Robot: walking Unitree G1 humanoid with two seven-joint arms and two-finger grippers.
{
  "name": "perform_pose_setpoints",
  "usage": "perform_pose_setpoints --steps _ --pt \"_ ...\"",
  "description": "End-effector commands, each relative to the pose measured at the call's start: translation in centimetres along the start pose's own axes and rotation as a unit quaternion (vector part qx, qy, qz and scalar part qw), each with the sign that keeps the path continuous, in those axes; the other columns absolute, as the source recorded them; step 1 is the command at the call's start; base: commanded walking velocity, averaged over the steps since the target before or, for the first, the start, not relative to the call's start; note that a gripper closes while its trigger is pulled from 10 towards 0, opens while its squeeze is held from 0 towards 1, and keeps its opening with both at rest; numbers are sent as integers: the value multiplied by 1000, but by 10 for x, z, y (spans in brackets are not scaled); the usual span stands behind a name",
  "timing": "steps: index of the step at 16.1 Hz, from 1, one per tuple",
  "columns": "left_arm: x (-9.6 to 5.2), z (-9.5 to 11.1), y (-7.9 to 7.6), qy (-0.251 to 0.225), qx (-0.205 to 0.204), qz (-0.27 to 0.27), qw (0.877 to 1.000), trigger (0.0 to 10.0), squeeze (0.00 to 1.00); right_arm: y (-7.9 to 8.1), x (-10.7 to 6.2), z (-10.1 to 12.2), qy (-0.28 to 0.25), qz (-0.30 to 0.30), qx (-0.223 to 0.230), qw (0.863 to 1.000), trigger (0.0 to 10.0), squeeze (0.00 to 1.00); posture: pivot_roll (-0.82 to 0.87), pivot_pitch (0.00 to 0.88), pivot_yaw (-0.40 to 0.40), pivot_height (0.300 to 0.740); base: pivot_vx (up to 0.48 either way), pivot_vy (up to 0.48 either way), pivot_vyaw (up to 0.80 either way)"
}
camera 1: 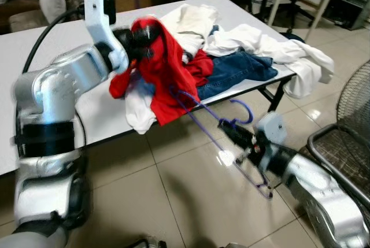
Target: Hang hanger
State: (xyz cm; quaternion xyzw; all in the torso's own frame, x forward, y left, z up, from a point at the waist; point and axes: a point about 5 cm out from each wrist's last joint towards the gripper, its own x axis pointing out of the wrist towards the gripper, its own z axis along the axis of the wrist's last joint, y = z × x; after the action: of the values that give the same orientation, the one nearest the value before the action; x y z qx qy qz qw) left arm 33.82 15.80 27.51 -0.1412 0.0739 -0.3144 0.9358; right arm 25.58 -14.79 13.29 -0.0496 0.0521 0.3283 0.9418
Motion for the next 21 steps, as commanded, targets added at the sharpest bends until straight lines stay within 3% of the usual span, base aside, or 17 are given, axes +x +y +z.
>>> perform_pose_setpoints --steps 1,4,5,6,7,9,10,11,14,15,17,19,20,21 --pt "-2 -2 -4 11 0 -13 1000 0 0 -8 2 4 -14 -15 -2 1000 10000 0 -69 0 74 740 0 0 0" --pt "-2 -6 -4 14 -13 -16 1000 0 0 -9 8 14 -43 14 -1 999 10000 0 -66 0 60 740 0 0 0" --pt "-2 -7 -2 13 -22 -10 1000 824 0 -10 10 22 -65 23 1 998 10000 0 -63 0 56 740 0 0 0" --pt "-3 -8 0 13 -25 -4 1000 2471 0 -10 10 27 -79 29 9 996 10000 0 -63 0 56 740 0 0 0" --pt "-5 -12 10 18 -27 28 999 9686 0 -11 9 43 -130 46 39 990 10000 0 -65 0 52 740 0 0 0" --pt "-6 -19 23 33 -18 66 997 10000 0 -12 6 58 -178 56 72 980 10000 0 -75 0 54 740 0 0 0" --pt "-7 -23 26 42 -10 75 996 10000 227 -14 5 59 -182 51 77 979 10000 0 -80 0 56 740 0 0 0" --pt "-9 -29 32 57 14 88 994 10000 1000 -18 3 59 -186 43 84 978 10000 0 -82 0 57 740 0 0 0" --pt "-14 -31 37 69 58 86 992 10000 1000 -18 0 59 -187 53 98 976 10000 0 -83 0 59 740 0 0 0" --pt "-16 -28 35 62 99 68 991 10000 1000 -18 -1 57 -185 56 106 975 10000 0 -75 0 52 740 0 0 0" --pt "-21 -31 33 65 183 37 980 10000 1000 -19 1 56 -182 57 111 975 10000 0 -75 0 50 740 0 0 0" --pt "-31 -42 24 83 295 -28 951 10000 1000 -18 3 56 -181 62 115 975 10000 0 -76 0 40 740 0 0 0" --pt "-32 -46 23 89 315 -40 944 10000 1000 -18 4 57 -179 65 116 975 10000 0 -76 0 35 740 0 0 0" --pt "-31 -47 18 67 315 -53 945 10000 1000 -17 5 57 -178 68 115 975 10000 0 -77 0 32 740 0 0 0"
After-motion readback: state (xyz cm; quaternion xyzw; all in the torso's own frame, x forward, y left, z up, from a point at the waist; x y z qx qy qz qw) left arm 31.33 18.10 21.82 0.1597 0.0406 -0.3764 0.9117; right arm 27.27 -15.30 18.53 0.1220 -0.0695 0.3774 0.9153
